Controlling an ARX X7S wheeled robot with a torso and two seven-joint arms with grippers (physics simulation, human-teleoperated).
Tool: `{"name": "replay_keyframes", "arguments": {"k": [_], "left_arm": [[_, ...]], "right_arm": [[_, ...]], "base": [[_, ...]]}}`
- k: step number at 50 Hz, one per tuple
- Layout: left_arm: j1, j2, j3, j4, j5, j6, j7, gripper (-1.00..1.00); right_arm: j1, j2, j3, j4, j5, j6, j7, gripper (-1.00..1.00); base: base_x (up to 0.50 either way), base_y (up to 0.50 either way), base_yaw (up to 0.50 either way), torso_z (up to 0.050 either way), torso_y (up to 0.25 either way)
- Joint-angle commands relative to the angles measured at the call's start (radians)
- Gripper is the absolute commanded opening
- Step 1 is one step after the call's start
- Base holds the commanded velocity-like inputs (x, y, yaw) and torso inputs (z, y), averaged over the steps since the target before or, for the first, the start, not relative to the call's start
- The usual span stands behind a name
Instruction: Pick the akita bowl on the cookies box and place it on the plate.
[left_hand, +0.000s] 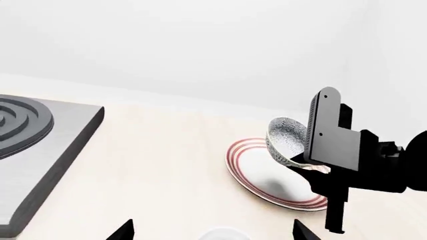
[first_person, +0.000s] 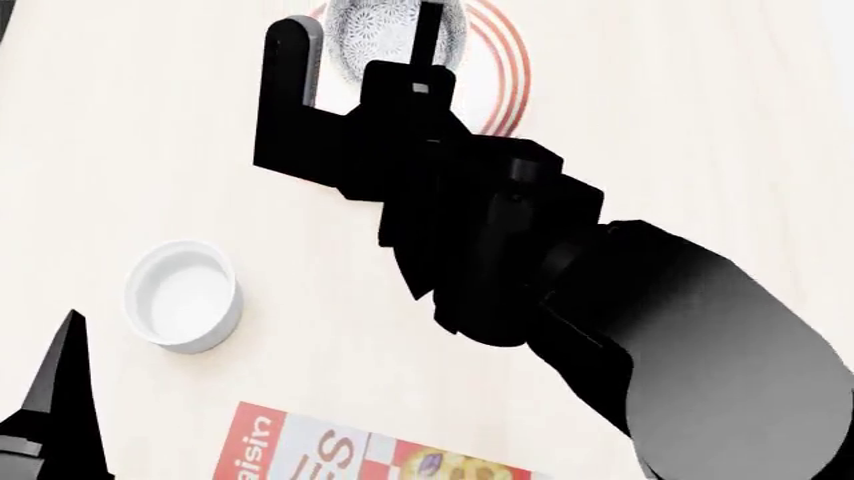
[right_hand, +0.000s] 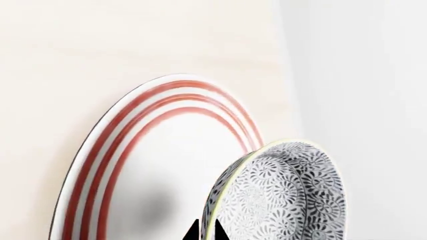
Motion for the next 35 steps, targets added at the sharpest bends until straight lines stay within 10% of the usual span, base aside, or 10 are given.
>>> {"name": "replay_keyframes", "arguments": {"k": [1, 26, 27, 35], "left_arm": [[0.0, -0.003, -0.003, 0.003, -0.006, -0.002, -0.008, 1.0], [0.002, -0.005, -0.006, -0.012, -0.009, 0.009, -0.009, 1.0], [0.002, -0.006, -0.006, -0.012, -0.01, 0.01, -0.009, 1.0], [0.007, -0.007, -0.007, -0.011, -0.01, 0.014, -0.01, 1.0]], "right_arm": [[-0.046, -0.04, 0.021, 0.102, -0.041, -0.035, -0.023, -1.0], [-0.191, -0.064, 0.438, 0.225, -0.482, 0.013, -0.169, -1.0], [-0.192, -0.064, 0.444, 0.225, -0.49, 0.016, -0.171, 1.0], [-0.2, -0.063, 0.48, 0.226, -0.531, 0.022, -0.184, 1.0]], "base": [[0.0, 0.0, 0.0, 0.0, 0.0], [0.0, 0.0, 0.0, 0.0, 0.0], [0.0, 0.0, 0.0, 0.0, 0.0], [0.0, 0.0, 0.0, 0.0, 0.0]]}}
